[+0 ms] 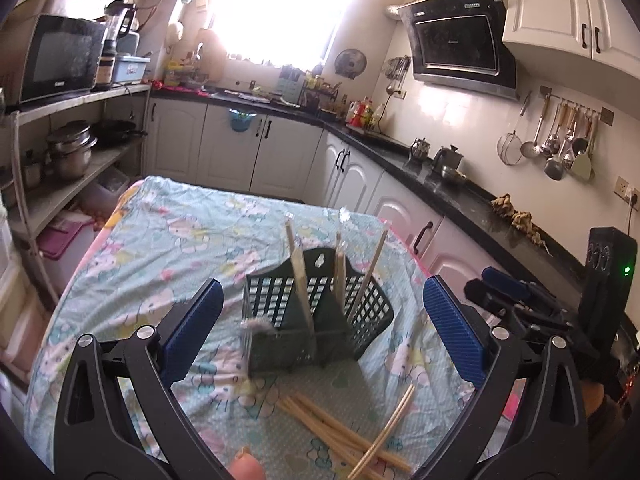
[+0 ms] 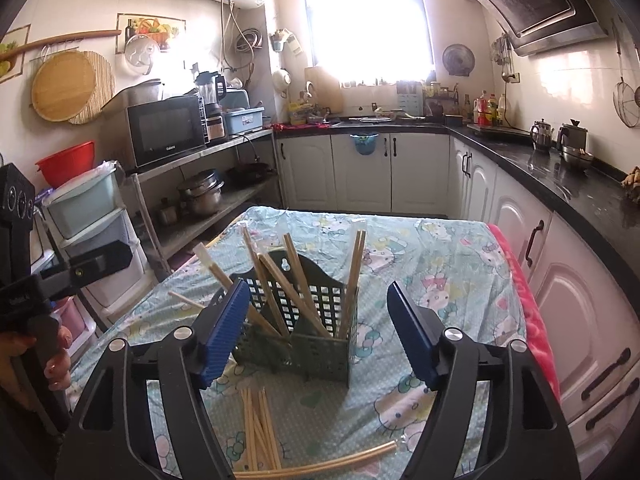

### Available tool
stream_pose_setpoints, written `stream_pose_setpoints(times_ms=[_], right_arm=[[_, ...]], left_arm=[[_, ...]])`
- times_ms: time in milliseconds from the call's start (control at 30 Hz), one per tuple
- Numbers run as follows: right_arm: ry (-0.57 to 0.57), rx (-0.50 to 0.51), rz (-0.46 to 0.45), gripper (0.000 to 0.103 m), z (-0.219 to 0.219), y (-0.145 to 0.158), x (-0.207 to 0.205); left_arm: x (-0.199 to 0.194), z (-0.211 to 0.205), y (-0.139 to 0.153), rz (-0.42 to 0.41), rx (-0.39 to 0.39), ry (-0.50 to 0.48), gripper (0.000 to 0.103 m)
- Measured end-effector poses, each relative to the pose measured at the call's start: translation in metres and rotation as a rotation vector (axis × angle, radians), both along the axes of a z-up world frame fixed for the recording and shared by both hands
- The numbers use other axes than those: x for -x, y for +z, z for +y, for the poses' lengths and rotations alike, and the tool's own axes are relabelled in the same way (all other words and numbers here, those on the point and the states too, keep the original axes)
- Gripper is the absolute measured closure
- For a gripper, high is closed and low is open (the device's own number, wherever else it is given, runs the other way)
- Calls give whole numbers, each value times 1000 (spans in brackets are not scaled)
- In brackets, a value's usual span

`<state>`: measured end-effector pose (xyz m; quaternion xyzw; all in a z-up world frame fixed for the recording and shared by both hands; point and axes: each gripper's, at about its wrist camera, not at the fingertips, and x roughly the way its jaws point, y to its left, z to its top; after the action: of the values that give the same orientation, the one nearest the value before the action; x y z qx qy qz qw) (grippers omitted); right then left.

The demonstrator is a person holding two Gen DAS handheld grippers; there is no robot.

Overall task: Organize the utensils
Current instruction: 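Move both open tools back over the chopstick pile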

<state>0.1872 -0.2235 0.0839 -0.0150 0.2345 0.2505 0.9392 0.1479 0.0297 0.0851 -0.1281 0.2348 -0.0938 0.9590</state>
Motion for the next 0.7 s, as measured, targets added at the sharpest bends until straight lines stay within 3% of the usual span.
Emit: stream_pose_setpoints(times_ms=[700], right_arm=[[-4,63,76,28,0,-39,28]], left_arm=[[17,-7,-45,108,17,-1,11]])
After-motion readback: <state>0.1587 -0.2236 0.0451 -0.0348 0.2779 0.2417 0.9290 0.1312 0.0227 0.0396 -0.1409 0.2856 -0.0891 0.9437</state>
